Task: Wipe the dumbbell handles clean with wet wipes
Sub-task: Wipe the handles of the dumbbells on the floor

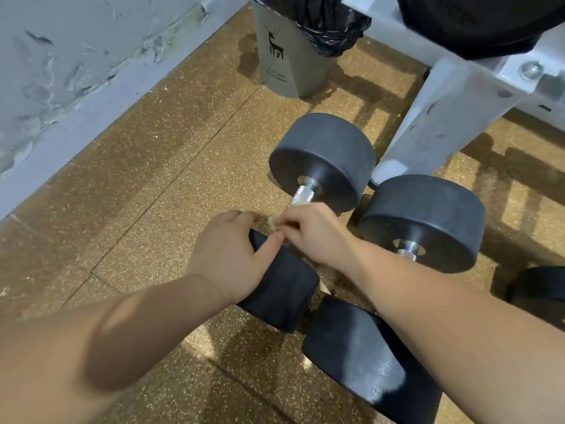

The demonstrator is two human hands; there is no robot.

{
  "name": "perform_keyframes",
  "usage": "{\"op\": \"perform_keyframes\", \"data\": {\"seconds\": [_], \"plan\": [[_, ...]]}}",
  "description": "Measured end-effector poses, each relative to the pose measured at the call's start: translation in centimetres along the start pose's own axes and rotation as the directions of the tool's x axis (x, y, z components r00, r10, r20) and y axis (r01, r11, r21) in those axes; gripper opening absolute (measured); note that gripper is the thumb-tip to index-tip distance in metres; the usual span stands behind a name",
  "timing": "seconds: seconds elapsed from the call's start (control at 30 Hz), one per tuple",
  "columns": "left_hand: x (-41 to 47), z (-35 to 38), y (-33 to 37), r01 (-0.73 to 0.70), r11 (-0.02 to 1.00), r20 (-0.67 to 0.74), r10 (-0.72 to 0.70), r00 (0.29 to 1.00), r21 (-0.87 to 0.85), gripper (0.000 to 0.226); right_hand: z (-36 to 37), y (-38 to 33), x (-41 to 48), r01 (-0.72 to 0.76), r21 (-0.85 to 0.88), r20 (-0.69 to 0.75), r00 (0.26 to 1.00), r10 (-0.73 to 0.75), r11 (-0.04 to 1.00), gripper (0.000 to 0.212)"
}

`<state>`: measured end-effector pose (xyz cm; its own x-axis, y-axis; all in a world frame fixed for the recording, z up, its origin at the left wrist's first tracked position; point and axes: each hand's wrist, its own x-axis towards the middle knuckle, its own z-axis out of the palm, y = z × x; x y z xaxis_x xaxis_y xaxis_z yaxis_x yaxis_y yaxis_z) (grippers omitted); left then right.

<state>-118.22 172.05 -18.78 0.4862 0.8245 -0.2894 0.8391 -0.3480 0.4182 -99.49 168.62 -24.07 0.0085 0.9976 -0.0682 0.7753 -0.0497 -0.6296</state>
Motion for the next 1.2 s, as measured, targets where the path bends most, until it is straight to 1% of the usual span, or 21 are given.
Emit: {"op": "perform_keyframes", "data": {"seconds": [0.03,0.07,0.1,0.13,0.2,0.27,0.3,0.37,0.43,0.5,0.53,0.6,0.67,0.73,0.77,0.83,0.9,1.03,1.07,1.13,1.2], "plan": [[0.0,0.0,0.0,0.000,1.000,0.002,0.000,1.000,0.001,0.061,0.0,-0.5,-0.6,0.054,0.013,0.116,0.992,-0.055,0.998,0.011],[-0.1,0.0,0.1,0.002,1.000,0.005,-0.002,1.000,0.002,0.061,-0.1,-0.5,-0.6,0.087,0.008,0.176,0.981,-0.087,0.996,0.012],[-0.1,-0.1,0.1,0.003,1.000,0.005,-0.003,1.000,0.002,0.061,-0.2,-0.3,-0.1,0.097,-0.031,0.156,0.984,-0.091,0.995,0.013],[-0.2,-0.1,0.2,0.001,1.000,0.009,-0.001,1.000,0.003,0.062,-0.3,0.2,0.6,0.084,-0.077,0.082,0.994,-0.078,0.993,0.013],[-0.3,-0.1,0.3,-0.009,1.000,0.019,0.009,1.000,0.019,0.065,-0.7,1.1,2.1,-0.074,-0.086,-0.102,0.993,0.065,0.994,0.023],[-0.4,-0.1,0.4,-0.013,1.000,0.022,0.012,1.000,0.026,0.066,-0.6,1.6,3.2,-0.255,-0.031,-0.236,0.941,0.240,0.967,0.027],[-0.3,-0.1,0.3,-0.015,1.000,0.023,0.014,1.000,0.026,0.066,-0.4,1.6,3.2,-0.276,-0.029,-0.248,0.933,0.260,0.961,0.027],[-0.2,0.0,0.1,-0.017,1.000,0.021,0.017,1.000,0.021,0.066,0.3,1.1,2.3,-0.148,-0.087,-0.156,0.979,0.133,0.985,0.021],[-0.1,0.0,0.0,-0.018,1.000,0.017,0.018,1.000,0.010,0.070,0.3,0.3,0.7,0.022,-0.100,0.010,1.000,-0.021,0.995,0.012],[-0.1,-0.1,0.0,-0.015,1.000,0.018,0.015,1.000,0.009,0.075,-0.5,0.3,0.5,0.073,-0.077,0.103,0.993,-0.065,0.994,0.016],[-0.1,-0.1,0.1,-0.014,1.000,0.021,0.013,1.000,0.013,0.076,-0.8,0.6,1.0,0.077,-0.100,0.095,0.993,-0.068,0.992,0.016],[-0.2,-0.1,0.2,-0.012,0.999,0.036,0.011,0.999,0.032,0.078,-0.9,1.3,2.3,-0.006,-0.165,-0.007,1.000,0.004,0.986,0.018],[-0.2,0.0,0.3,-0.009,0.999,0.040,0.007,0.999,0.053,0.079,-1.0,1.7,3.1,-0.187,-0.118,-0.145,0.975,0.170,0.975,0.020],[-0.2,0.2,0.4,-0.010,0.997,0.041,0.007,0.999,0.080,0.079,-0.6,1.3,3.0,-0.293,-0.066,-0.215,0.938,0.273,0.954,0.023],[-0.2,0.5,0.5,-0.018,0.995,0.040,0.014,0.999,0.094,0.079,-0.3,1.1,2.5,-0.298,-0.047,-0.202,0.938,0.283,0.954,0.026],[-0.4,0.8,0.9,-0.030,0.993,0.038,0.026,0.999,0.114,0.079,-0.1,0.6,1.1,-0.247,-0.024,-0.110,0.964,0.243,0.969,0.025],[-0.8,1.2,1.6,-0.043,0.988,0.029,0.039,0.999,0.147,0.077,-0.3,0.3,-0.4,-0.207,-0.007,-0.051,0.977,0.206,0.978,0.012],[-2.0,1.7,3.4,-0.067,0.979,0.024,0.064,0.998,0.191,0.073,-1.1,0.9,-0.9,-0.124,-0.114,-0.064,0.991,0.117,0.986,0.014],[-2.2,1.7,3.7,-0.068,0.979,0.031,0.063,0.998,0.191,0.071,-1.3,1.0,-0.6,-0.129,-0.150,-0.070,0.990,0.119,0.980,0.014],[-2.5,1.9,4.2,-0.072,0.978,0.036,0.067,0.997,0.196,0.071,-1.9,1.4,0.2,-0.216,-0.174,-0.140,0.971,0.193,0.961,0.017],[-2.8,2.2,4.6,-0.079,0.976,0.045,0.071,0.996,0.203,0.076,-2.0,1.7,0.5,-0.341,-0.085,-0.229,0.921,0.314,0.936,0.019]]}}
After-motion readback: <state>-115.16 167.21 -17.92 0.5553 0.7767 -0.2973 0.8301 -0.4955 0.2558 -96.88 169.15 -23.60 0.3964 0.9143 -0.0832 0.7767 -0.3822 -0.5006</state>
